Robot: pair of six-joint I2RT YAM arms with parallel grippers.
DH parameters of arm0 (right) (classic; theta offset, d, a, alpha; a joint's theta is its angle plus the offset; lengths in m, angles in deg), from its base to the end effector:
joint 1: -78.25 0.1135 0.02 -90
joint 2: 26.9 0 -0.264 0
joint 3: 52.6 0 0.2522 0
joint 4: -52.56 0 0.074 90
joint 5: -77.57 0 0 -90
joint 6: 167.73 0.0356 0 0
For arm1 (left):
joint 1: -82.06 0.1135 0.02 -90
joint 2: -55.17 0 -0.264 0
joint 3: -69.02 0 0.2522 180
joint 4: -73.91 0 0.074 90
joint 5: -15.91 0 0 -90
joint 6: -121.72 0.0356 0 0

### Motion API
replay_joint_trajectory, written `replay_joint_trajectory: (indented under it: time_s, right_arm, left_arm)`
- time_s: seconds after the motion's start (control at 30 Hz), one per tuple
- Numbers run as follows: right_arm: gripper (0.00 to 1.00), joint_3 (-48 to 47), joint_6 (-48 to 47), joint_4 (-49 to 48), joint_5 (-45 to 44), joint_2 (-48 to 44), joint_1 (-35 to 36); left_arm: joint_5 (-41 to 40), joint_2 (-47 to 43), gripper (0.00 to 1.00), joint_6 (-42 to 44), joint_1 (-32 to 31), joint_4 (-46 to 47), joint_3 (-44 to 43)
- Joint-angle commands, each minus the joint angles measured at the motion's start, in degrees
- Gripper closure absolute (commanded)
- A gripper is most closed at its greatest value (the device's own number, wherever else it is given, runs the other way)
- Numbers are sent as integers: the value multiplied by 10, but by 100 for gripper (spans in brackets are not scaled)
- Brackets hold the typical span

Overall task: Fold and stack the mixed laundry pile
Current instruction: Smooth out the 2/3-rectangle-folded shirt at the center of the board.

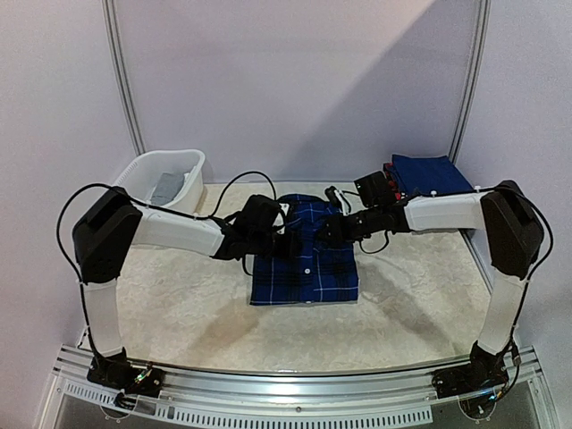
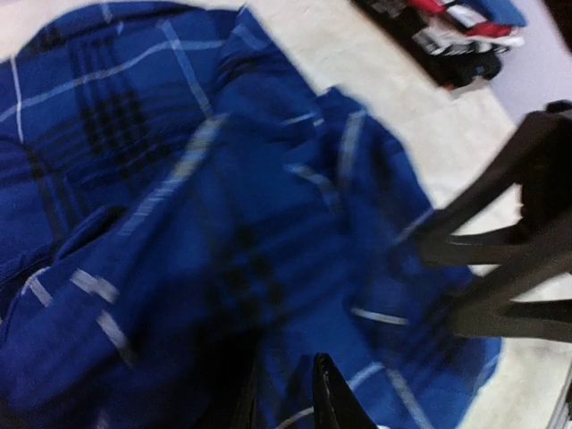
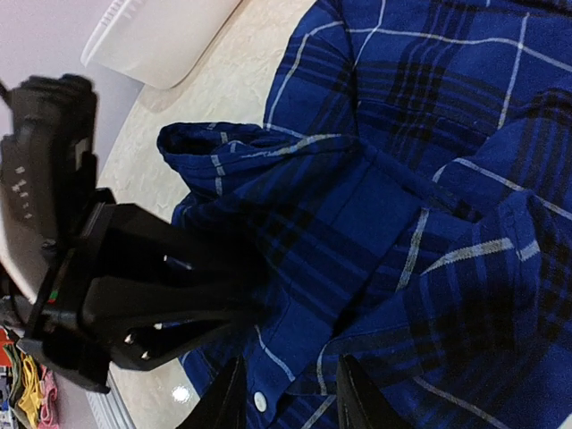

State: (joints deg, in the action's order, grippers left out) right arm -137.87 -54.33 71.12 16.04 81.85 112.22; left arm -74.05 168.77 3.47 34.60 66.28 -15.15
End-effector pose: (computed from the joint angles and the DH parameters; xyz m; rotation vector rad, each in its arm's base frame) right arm 0.3342 0.2456 0.1925 -0.4962 2.3912 1.0582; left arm 0.2926 -0.3189 0.1654 0.3870 2.2843 -0.7086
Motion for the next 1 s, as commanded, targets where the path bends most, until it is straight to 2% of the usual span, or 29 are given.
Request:
replay_joint_trajectory:
  time_s: [0.0,0.27,0.6,0.77,0.97]
  right_arm:
    - [65,-44,-15,-6,47,62,-10]
    - [66,-152,-28,43,65,178,-29]
    - [66,-158,6,64,5,229,-45]
    - [66,-154,0,95,-1,197,-45]
    - [63,-164,-14,137,-2,112,-43]
  left_arm:
    - [37,32,79,14,37,-27,-13]
    - [52,65,79,14,83,10,14]
    - [80,89,79,-16,108,42,42]
    - [70,38,80,-18,106,26,59]
    - [-9,-60,78,16,88,-45,69]
